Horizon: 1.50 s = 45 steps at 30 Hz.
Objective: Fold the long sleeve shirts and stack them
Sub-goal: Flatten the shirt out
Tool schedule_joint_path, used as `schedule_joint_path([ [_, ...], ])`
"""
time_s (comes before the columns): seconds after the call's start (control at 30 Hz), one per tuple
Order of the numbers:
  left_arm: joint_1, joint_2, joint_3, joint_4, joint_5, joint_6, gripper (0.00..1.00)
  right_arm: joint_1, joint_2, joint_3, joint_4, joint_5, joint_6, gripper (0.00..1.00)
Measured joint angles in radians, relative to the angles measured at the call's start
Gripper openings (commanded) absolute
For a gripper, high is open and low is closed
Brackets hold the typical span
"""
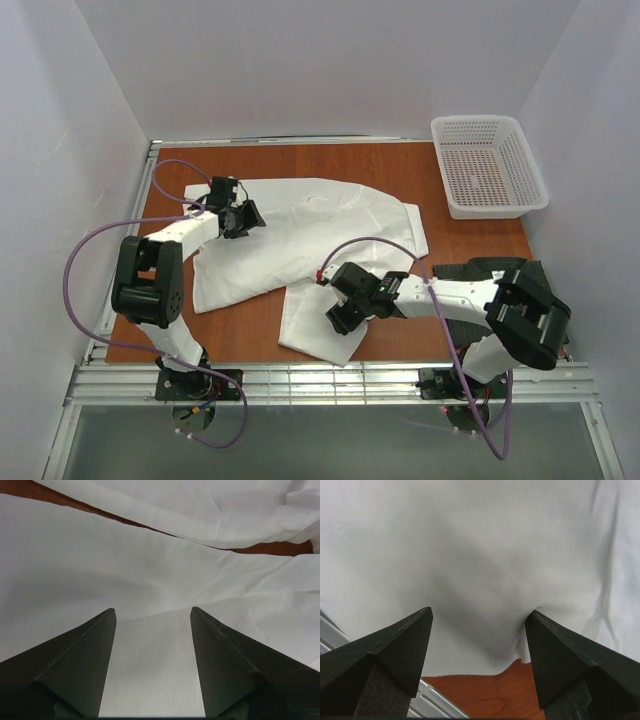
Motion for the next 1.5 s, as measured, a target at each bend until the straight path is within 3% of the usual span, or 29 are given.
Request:
schedule_joint_path([
  [0.1,-0.034,0.098,0.037,0.007,-0.01,-0.02,0.57,0.031,0.064,0.054,0.018,0.001,-0.026,0.7],
  [0.17,-0.038,0.16,0.06,0.015,-0.017,-0.039,0.57,0.039,0.096,0.08,0.027,0.0,-0.044,0.64],
  [0.27,-0.035,0.206,0.117,0.043,-0.037,-0.053,0.57,0.04,0.121,0.093,0.047,0.005,-0.068,0.33],
  [0.3,-0.033,0.23,0.139,0.05,-0.04,-0.062,0.57,0.04,0.125,0.095,0.05,0.008,-0.076,0.13],
  [0.37,-0.032,0.27,0.182,0.068,-0.056,-0.066,0.57,0.039,0.127,0.096,0.047,0.017,-0.079,0.01],
  [0.53,-0.01,0.372,0.312,0.095,-0.058,-0.076,0.57,0.04,0.066,0.07,-0.02,0.023,-0.079,0.01],
  [0.8,0.092,0.548,0.559,0.091,-0.035,-0.1,0.57,0.041,-0.329,0.067,-0.216,-0.098,-0.09,0.01],
  [0.93,0.139,0.621,0.68,0.055,-0.035,-0.102,0.57,0.041,-0.44,0.148,-0.322,-0.112,-0.086,0.01],
  [1.17,0.148,0.71,0.854,-0.041,-0.071,-0.056,0.59,0.039,-0.552,0.307,-0.391,-0.093,-0.086,0.01],
  [1.33,0.148,0.716,0.871,-0.042,-0.061,-0.024,0.63,0.039,-0.469,0.27,-0.397,-0.074,-0.087,0.01],
  [1.43,0.15,0.674,0.805,-0.025,-0.057,-0.003,0.67,0.037,-0.312,0.196,-0.372,-0.095,-0.094,0.43],
  [1.5,0.152,0.627,0.745,-0.036,-0.053,0.01,0.72,0.033,-0.206,0.169,-0.365,-0.125,-0.102,0.54],
])
